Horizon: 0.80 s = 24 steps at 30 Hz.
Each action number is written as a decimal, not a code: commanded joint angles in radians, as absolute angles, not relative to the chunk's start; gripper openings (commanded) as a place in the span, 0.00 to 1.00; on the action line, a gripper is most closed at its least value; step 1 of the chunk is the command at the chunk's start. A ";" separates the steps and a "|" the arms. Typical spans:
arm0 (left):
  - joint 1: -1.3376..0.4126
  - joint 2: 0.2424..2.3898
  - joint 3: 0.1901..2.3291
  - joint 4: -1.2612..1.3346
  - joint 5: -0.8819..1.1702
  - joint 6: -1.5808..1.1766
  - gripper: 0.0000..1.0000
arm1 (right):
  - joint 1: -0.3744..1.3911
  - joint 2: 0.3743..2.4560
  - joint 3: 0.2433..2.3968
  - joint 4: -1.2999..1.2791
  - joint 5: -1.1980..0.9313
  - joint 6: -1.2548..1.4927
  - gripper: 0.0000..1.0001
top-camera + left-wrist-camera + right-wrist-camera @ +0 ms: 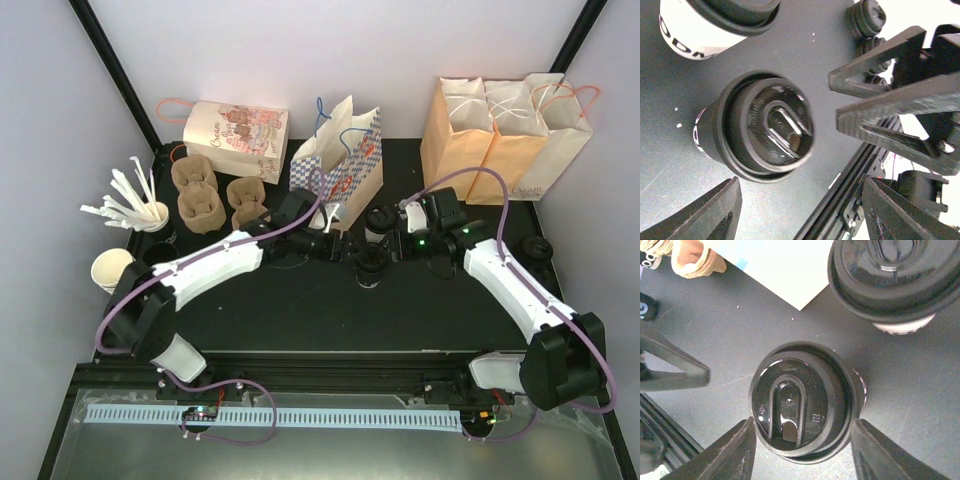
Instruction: Pack the takeout coffee
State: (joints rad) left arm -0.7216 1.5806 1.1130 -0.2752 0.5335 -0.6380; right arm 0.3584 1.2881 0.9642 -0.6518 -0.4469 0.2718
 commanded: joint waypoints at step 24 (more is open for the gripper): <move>-0.531 1.014 1.181 -0.711 -0.027 -0.313 0.99 | 0.683 1.519 1.265 -0.940 0.096 0.255 0.97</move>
State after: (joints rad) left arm -0.5541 1.0275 1.1637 -0.6582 0.0101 -0.3584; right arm 0.6590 1.4967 1.2068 -0.9096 0.0196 0.2413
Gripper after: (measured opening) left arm 0.988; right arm 0.972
